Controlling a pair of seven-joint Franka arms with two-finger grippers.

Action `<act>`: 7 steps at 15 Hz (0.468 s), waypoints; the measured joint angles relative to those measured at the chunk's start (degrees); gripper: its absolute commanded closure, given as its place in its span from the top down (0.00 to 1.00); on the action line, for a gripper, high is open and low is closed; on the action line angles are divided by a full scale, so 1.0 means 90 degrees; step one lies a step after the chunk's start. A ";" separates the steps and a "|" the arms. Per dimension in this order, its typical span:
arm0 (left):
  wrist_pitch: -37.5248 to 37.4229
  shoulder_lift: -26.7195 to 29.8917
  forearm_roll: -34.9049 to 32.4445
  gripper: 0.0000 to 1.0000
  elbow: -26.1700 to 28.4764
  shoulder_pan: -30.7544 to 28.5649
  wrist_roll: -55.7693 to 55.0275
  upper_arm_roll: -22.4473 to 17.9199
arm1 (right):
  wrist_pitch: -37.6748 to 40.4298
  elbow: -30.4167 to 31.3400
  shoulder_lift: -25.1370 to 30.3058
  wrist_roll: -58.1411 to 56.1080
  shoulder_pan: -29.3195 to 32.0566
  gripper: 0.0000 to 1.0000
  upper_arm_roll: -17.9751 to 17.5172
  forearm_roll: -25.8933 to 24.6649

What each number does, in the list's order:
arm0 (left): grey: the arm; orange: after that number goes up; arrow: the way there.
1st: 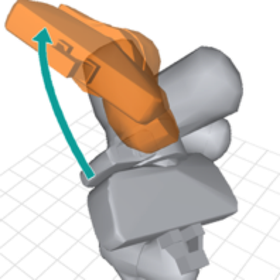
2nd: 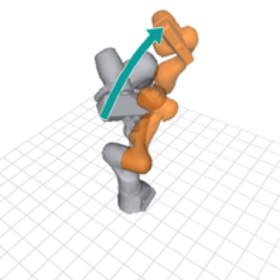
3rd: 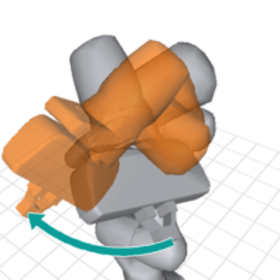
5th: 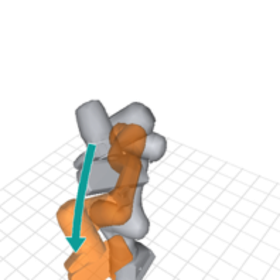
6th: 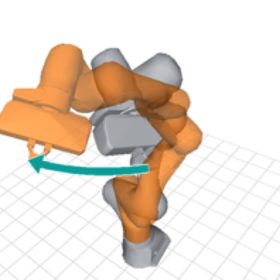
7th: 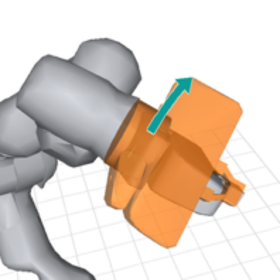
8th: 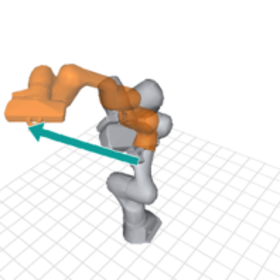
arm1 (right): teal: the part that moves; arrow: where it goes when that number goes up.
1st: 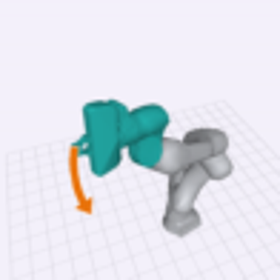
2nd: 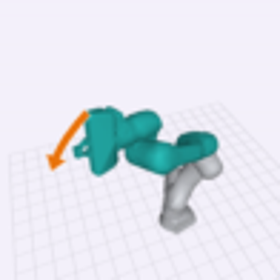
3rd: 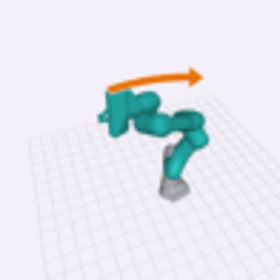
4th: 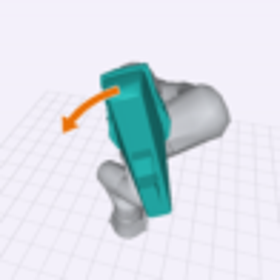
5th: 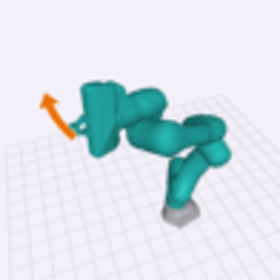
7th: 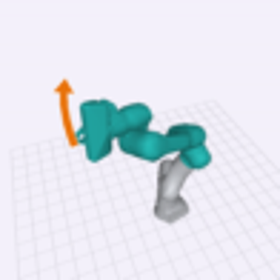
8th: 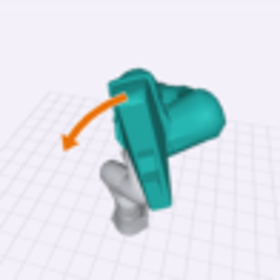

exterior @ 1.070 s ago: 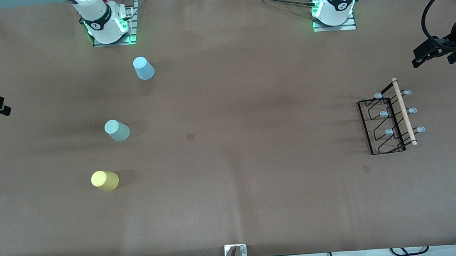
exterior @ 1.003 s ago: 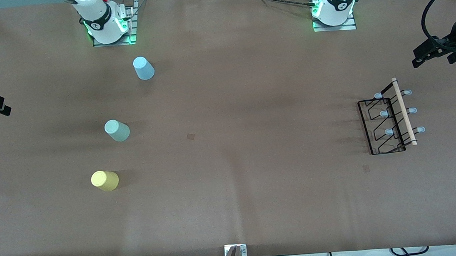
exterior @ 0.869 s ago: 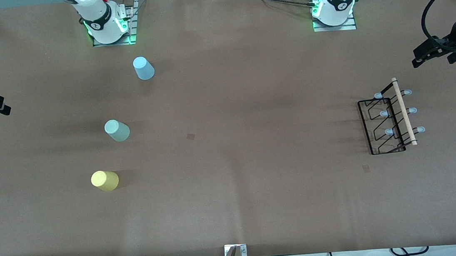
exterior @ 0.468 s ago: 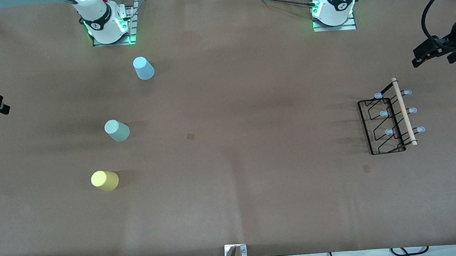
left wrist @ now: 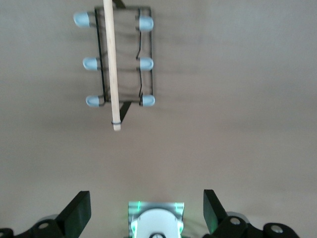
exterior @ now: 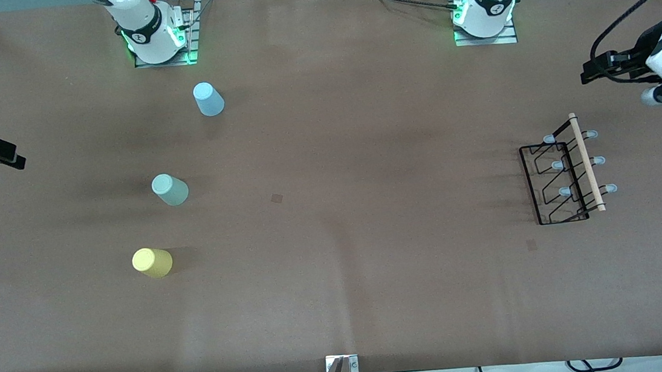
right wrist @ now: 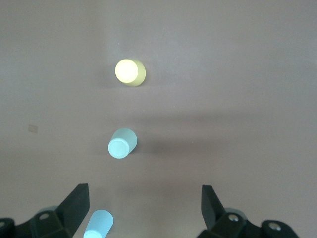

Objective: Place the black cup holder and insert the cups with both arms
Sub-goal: 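Approach the teal cup and rack handle with the right and left grippers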

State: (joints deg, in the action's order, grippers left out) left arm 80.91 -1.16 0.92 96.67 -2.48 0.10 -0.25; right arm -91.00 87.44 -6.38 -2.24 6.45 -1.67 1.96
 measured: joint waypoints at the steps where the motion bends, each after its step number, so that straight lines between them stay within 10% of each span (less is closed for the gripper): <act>1: -0.0086 -0.0188 -0.0003 1.00 -0.0145 -0.0002 0.0001 -0.0012 | 0.0011 0.0066 -0.0066 -0.0005 -0.0013 1.00 -0.0005 0.0000; 7: 0.1019 -0.1138 -0.0218 1.00 -0.0229 -0.0569 0.0380 -0.0067 | -0.0698 0.1051 -0.0208 0.0011 -0.0509 1.00 -0.0034 0.0001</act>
State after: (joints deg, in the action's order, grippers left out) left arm 90.08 -11.41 -1.04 94.61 -7.60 3.52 -0.85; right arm -97.28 96.90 -8.26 -2.15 1.87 -1.98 1.96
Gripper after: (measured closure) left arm 0.000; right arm 0.000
